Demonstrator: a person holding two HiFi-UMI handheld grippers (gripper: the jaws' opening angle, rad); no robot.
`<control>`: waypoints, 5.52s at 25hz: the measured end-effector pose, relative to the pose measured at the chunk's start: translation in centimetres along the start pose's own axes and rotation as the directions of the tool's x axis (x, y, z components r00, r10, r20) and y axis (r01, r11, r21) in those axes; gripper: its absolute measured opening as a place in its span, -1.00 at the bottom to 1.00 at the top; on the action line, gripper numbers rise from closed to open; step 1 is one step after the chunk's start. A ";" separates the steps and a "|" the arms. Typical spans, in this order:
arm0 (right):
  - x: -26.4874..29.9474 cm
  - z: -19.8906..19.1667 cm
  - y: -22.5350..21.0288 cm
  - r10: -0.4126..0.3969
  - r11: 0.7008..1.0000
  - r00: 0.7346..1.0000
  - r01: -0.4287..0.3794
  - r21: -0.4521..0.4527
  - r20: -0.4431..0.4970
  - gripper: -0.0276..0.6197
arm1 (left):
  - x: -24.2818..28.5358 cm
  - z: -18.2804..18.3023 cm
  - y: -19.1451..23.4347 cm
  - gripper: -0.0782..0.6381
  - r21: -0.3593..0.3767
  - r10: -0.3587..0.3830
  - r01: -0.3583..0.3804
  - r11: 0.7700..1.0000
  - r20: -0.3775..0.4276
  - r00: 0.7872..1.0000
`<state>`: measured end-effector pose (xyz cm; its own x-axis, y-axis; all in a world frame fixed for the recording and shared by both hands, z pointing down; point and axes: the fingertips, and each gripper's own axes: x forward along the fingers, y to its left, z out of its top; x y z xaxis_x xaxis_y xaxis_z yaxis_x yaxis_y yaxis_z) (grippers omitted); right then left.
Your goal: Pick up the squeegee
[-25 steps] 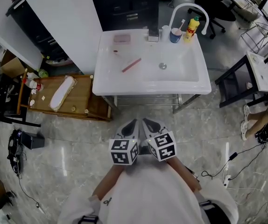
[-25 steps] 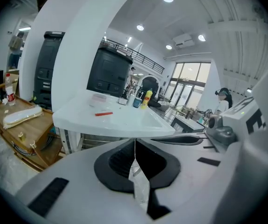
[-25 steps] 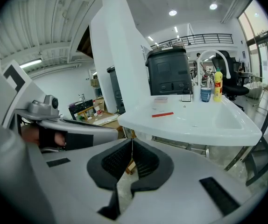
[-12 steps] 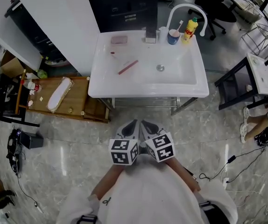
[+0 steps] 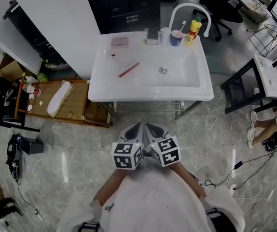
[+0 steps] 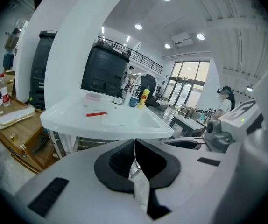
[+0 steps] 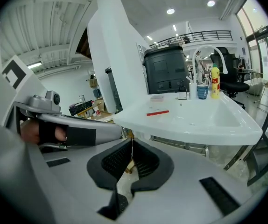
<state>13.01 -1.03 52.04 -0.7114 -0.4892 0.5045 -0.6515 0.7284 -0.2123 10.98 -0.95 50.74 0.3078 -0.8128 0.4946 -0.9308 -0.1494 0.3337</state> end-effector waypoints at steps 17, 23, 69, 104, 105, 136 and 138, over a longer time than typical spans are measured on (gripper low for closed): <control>0.5 0.9 -1.0 0.033 0.999 0.998 -0.034 0.030 0.049 -0.83 | 0.7 1.2 1.1 -0.70 -0.030 0.030 -0.030 0.999 0.018 0.999; 0.9 1.3 -1.4 0.011 0.999 0.998 -0.013 0.039 0.055 -0.83 | 1.4 1.5 1.0 -0.70 -0.008 0.010 -0.010 1.000 0.014 1.000; 17.4 11.3 -7.0 -0.052 0.998 0.998 0.053 0.020 -0.044 -0.82 | 12.5 11.5 14.5 -0.70 -0.016 -0.010 0.009 1.000 -0.047 0.999; 26.7 16.3 -7.0 -0.144 0.988 0.988 0.146 0.051 -0.051 -0.82 | 16.0 17.8 24.1 -0.70 -0.025 -0.075 0.074 0.997 -0.016 0.997; 26.7 16.3 -7.0 -0.146 0.987 0.988 0.149 0.054 -0.051 -0.82 | 16.1 17.8 24.1 -0.70 -0.022 -0.076 0.076 0.997 -0.023 0.997; 30.7 16.9 -10.8 -0.057 0.998 0.992 0.060 0.017 -0.115 -0.48 | 19.1 18.1 25.5 -0.70 -0.043 0.017 -0.019 0.999 -0.039 0.999; 31.1 17.1 -11.1 -0.045 0.999 0.992 0.046 0.012 -0.119 -0.45 | 19.4 18.2 25.5 -0.70 -0.043 0.021 -0.023 0.999 -0.043 0.999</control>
<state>-6.35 -32.51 55.79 -0.6453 -0.4608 0.6093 -0.6867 0.6994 -0.1984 -10.37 -30.73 54.26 0.2966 -0.7909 0.5353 -0.9282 -0.1068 0.3565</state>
